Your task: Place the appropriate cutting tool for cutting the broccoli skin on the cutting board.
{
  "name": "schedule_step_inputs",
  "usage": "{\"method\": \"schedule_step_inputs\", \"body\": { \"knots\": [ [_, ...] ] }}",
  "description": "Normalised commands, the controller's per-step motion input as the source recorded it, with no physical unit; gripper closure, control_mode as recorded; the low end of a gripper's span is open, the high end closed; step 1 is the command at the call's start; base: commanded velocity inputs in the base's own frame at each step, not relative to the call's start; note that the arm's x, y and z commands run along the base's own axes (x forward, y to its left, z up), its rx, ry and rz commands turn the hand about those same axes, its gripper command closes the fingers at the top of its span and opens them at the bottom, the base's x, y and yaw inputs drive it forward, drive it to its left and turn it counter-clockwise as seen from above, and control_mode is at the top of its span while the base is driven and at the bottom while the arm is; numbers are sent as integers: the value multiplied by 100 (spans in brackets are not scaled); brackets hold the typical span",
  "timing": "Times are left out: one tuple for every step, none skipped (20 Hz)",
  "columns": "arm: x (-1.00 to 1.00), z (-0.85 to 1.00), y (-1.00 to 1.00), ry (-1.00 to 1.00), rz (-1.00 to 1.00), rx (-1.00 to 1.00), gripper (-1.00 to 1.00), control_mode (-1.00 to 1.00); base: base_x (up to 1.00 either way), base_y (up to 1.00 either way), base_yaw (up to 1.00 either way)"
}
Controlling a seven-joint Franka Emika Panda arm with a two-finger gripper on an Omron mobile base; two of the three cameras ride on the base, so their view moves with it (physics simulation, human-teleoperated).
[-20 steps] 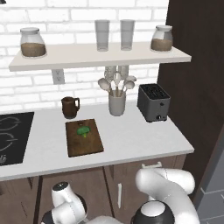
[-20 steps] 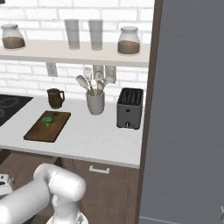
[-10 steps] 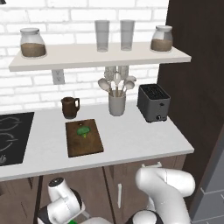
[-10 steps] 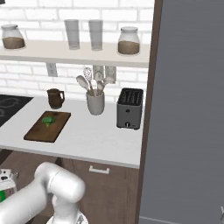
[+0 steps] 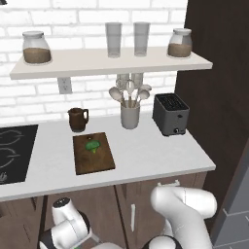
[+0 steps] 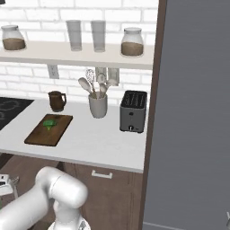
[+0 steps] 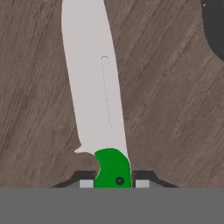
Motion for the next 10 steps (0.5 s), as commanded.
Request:
{"method": "schedule_step_inputs", "body": {
  "knots": [
    [-7,6,0,0,0,5,100,-100,0,0,0],
    [-8,23,0,0,0,3,100,-100,0,0,0],
    [-14,45,0,-4,0,0,100,-100,0,0,0],
    [-20,68,0,-7,0,0,100,-100,0,0,0],
    [-31,95,0,-12,0,0,100,-100,0,0,0],
    [-38,100,-1,-12,0,0,100,-100,0,0,0],
    [-58,100,-3,-9,0,0,100,-100,0,0,0],
    [-56,100,0,-7,0,0,100,-100,0,0,0],
    [-61,100,0,-9,0,0,100,-100,0,0,0],
    [-63,100,0,-9,0,0,100,-100,0,0,0]
  ]
}}
